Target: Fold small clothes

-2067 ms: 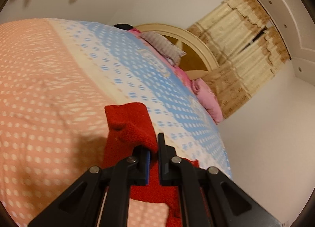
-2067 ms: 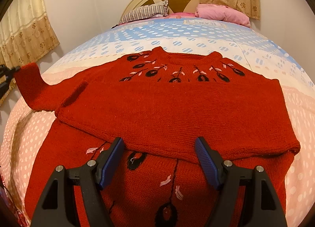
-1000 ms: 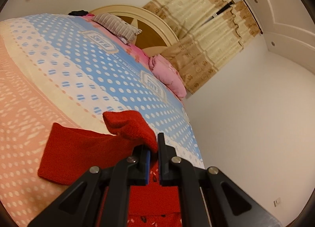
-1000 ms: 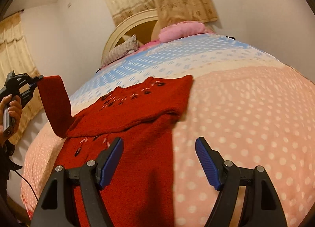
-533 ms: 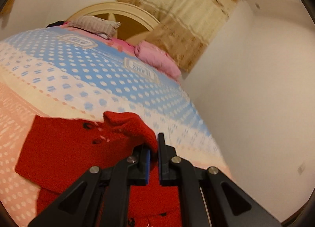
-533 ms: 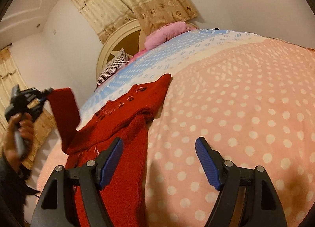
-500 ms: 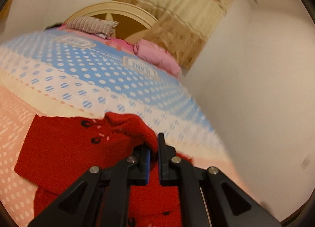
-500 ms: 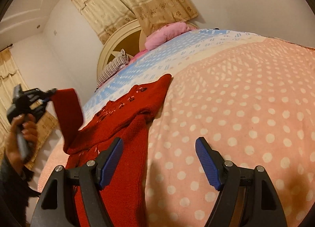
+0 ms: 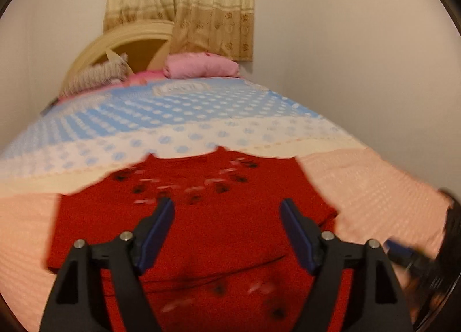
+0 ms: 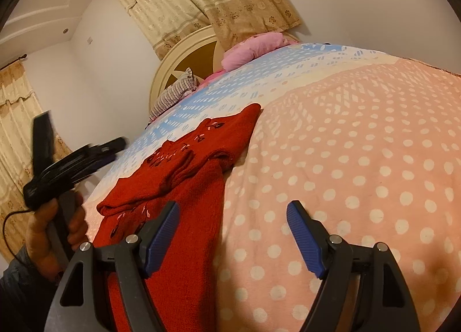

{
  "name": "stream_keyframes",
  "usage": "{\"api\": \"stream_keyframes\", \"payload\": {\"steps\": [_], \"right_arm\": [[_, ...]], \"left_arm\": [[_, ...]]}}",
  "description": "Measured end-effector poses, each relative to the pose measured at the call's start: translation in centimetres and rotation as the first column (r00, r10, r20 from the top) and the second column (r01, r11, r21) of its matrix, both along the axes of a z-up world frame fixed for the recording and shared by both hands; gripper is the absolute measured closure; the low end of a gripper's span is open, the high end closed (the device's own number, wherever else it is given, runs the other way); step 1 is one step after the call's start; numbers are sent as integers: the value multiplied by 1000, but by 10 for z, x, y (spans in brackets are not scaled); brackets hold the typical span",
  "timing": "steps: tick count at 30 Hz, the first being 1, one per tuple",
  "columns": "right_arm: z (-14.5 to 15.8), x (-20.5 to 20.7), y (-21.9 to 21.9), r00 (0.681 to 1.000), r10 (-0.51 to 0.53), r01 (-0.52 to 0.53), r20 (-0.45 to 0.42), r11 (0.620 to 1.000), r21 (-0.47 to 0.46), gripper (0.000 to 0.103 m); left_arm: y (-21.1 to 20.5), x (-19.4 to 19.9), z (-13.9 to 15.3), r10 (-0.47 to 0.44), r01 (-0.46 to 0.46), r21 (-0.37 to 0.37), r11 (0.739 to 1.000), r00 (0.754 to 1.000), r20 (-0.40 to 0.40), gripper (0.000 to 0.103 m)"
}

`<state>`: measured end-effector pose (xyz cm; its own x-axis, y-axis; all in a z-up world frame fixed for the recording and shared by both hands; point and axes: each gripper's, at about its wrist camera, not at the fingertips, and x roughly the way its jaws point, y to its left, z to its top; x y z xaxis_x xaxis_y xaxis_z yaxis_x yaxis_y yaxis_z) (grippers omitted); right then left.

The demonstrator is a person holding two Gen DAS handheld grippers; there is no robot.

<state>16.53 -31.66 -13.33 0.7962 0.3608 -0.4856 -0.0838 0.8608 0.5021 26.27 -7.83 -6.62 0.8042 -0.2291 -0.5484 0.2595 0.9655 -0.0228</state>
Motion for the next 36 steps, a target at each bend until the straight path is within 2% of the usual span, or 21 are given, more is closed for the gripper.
{"api": "stream_keyframes", "payload": {"steps": [2,4,6,10,14,17,20,23,27,29,30,32,33,34,36], "right_arm": [[-1,0,0,1000,2,-2,1,1000,0,25],[-1,0,0,1000,4,-4,2,1000,0,25],[-1,1,1,1000,6,-6,2,1000,-5,24],[-1,0,2,1000,6,-6,5,1000,-10,24],[-2,0,1,1000,10,-10,8,1000,-8,24],[-2,0,2,1000,10,-10,7,1000,-13,24],[0,0,3,1000,5,-5,-4,999,-37,24],[14,-5,7,1000,-19,20,3,996,-83,24],[55,4,36,996,84,-77,28,978,-194,24],[69,13,52,991,132,-125,21,971,-204,24],[75,24,63,986,165,-161,1,967,-199,25],[76,43,80,980,194,-199,-47,960,-199,34],[73,57,92,974,211,-225,-87,953,-204,45],[71,66,100,970,217,-236,-109,949,-207,51],[63,87,117,960,233,-263,-158,943,-204,51]], "left_arm": [[23,-6,-9,54,-55,80,995,998,10,19],[55,-10,-25,144,-141,151,978,989,-12,19],[82,-11,-38,202,-193,158,968,978,-48,19],[139,-11,-63,326,-312,120,942,938,-119,19],[155,-3,-74,339,-335,54,941,925,-172,19],[154,11,-81,328,-325,52,944,919,-220,17],[164,16,-89,348,-355,24,935,899,-265,9],[173,16,-95,330,-357,-32,934,891,-312,6],[178,14,-99,318,-363,-77,929,886,-338,4],[179,14,-98,323,-368,-78,927,885,-335,4],[178,13,-98,325,-369,-76,926,886,-330,4],[178,13,-98,327,-370,-75,926,886,-329,2],[179,13,-98,324,-369,-80,926,885,-333,1],[181,14,-99,319,-368,-90,925,884,-341,1],[184,15,-100,312,-368,-106,924,883,-351,1]]}}
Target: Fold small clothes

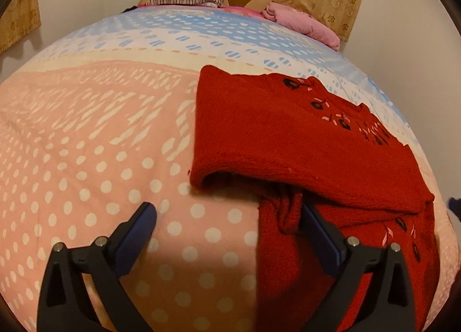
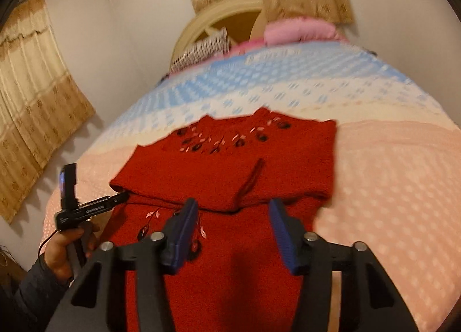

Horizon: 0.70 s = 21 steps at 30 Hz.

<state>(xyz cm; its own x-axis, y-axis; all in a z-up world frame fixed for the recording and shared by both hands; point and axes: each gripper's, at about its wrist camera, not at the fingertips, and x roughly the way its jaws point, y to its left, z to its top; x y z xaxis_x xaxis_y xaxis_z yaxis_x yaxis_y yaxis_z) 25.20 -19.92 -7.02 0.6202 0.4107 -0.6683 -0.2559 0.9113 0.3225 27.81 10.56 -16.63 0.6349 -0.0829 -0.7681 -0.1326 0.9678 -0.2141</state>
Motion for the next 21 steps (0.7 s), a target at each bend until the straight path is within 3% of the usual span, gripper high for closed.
{"api": "stream_keyframes", "payload": {"steps": [7,8,9,10,12,18,21], "right_arm": [[-40,48,37,991,-39,27,-129,995,-94,54],[-47,52,39,988,-49,33,-149,994,-105,57],[-52,54,42,987,-43,26,-156,994,-111,72],[-52,54,46,988,-37,18,-149,992,-125,84],[-48,49,54,993,-8,-11,-119,986,-164,91],[-6,28,59,998,27,-13,48,958,-286,93],[9,26,50,996,11,19,92,948,-319,93]], "left_arm": [[1,0,0,-1,1,0,1000,1000,1,1],[0,0,0,-1,1,-1,1000,1000,0,1],[0,0,-1,-1,1,1,1000,1000,0,0],[1,0,-1,-1,1,2,1000,1000,-2,0],[0,0,-1,-3,3,7,1000,1000,-6,0],[-3,2,-2,-3,3,23,1000,1000,-15,0],[-4,3,-2,-3,3,26,1000,1000,-17,0]]}}
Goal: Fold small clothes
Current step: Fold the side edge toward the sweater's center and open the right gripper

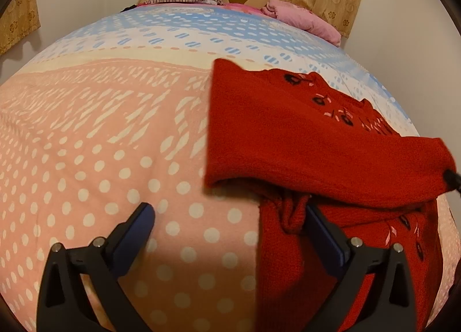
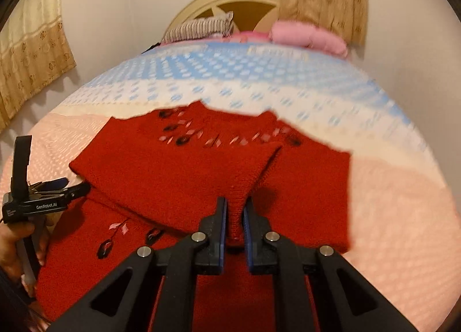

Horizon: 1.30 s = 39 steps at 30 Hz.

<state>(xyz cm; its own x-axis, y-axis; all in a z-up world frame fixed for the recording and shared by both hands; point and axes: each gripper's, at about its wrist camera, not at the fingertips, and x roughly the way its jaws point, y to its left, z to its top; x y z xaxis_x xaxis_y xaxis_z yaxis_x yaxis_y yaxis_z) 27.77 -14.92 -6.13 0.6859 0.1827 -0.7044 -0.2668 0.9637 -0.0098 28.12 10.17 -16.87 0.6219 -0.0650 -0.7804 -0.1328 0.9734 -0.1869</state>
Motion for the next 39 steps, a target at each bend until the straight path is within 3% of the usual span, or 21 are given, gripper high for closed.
{"api": "stream_keyframes", "payload": {"steps": [6,14,20,24,27,31,34,39], "right_arm": [[4,5,-32,998,-62,62,-2,998,22,93],[-4,4,-34,999,-43,43,3,999,17,93],[-18,4,-54,995,-96,96,-6,995,6,93],[-47,12,-64,991,-88,88,-103,996,1,93],[-50,7,-69,993,-82,83,-86,997,7,88],[-37,0,-84,985,-155,160,-73,985,61,66],[-23,-6,-88,984,-172,175,-39,980,90,66],[-8,-5,-59,999,-38,39,-8,990,135,65]], "left_arm": [[-1,2,-1,-2,2,12,1000,1000,-7,0],[12,16,-1,35,-35,-55,998,999,-5,0],[13,13,-2,46,-46,-70,996,999,-2,0],[10,12,-2,38,-38,-48,998,999,-7,0],[13,9,-1,41,-41,-65,997,999,2,0],[23,-10,5,70,-63,-136,989,996,49,0],[31,-27,14,150,-128,-189,974,983,106,0],[22,-18,30,145,-128,-107,986,976,160,0]]}}
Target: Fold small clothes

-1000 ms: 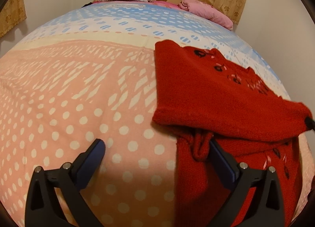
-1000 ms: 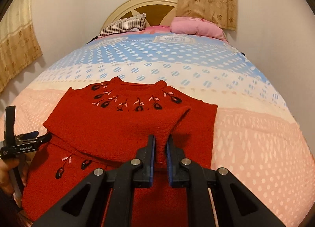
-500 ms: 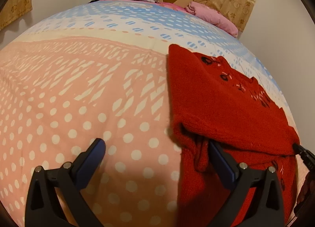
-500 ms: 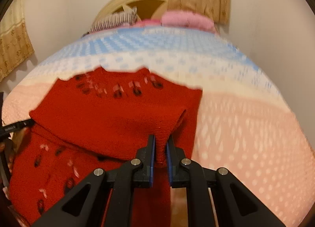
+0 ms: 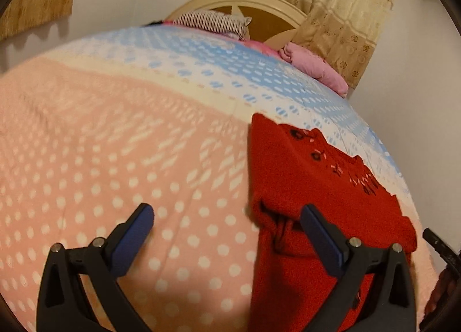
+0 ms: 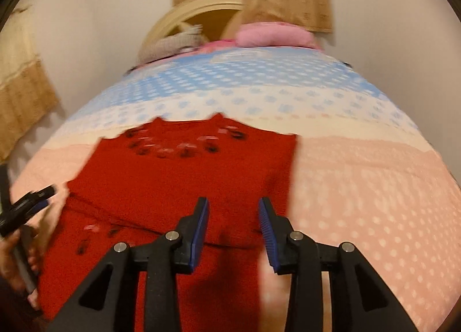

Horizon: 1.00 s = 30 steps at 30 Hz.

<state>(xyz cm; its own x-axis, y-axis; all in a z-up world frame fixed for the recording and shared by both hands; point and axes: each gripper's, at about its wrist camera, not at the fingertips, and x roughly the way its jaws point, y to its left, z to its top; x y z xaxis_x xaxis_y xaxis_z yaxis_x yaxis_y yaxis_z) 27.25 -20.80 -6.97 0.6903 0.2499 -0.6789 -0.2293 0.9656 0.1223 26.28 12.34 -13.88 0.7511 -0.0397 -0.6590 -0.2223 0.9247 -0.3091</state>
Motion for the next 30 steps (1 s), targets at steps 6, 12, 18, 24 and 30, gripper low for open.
{"api": "stream_keyframes", "payload": {"steps": [6,12,18,24,30], "right_arm": [[-40,22,15,991,28,-22,-131,999,46,65],[-54,9,5,992,7,8,-129,993,116,65],[-60,6,20,992,41,-35,-120,998,47,49],[-62,2,27,993,39,-41,-108,999,-16,45],[-62,3,11,992,45,-34,-114,995,96,44]], "left_arm": [[-8,32,-26,-5,24,110,994,985,-174,0],[-12,35,-29,0,32,166,986,981,-194,0],[-12,35,-31,7,27,173,984,981,-193,0],[-10,33,-31,7,26,175,984,983,-186,0],[-14,30,-28,4,28,176,984,983,-181,0]]}}
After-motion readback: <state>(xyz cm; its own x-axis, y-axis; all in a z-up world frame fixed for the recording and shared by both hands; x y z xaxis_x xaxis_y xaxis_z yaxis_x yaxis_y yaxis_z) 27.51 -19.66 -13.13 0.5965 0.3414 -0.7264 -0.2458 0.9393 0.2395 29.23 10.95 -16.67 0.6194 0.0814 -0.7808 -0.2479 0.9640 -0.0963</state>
